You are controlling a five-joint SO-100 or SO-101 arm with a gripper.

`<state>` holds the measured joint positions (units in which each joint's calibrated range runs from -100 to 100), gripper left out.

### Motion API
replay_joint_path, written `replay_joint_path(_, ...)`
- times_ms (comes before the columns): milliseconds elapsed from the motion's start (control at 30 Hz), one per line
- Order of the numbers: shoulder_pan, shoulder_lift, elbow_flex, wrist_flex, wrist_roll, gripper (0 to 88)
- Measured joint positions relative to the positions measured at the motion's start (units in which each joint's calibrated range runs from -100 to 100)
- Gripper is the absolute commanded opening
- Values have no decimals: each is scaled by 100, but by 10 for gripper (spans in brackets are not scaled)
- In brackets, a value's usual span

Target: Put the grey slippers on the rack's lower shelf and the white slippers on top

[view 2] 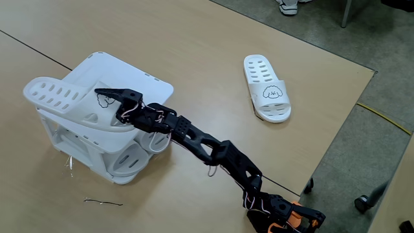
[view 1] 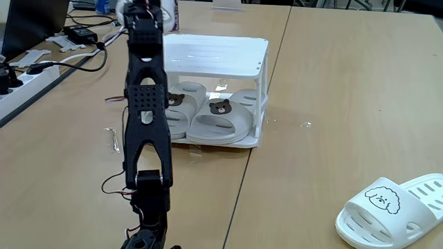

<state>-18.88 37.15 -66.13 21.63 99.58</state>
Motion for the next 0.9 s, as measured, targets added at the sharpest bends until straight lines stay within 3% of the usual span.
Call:
replay_joint_path(233, 375, 1221, -719, 0, 0, 34)
replay_joint_path(367, 517, 1452, -719, 0, 0, 239)
replay_joint_path(433, 502, 1460, -719, 0, 0, 282)
replay_joint_path(633, 472, 1460, -719, 0, 0, 289)
replay_joint_path(900, 472, -74, 1716, -9, 0, 284)
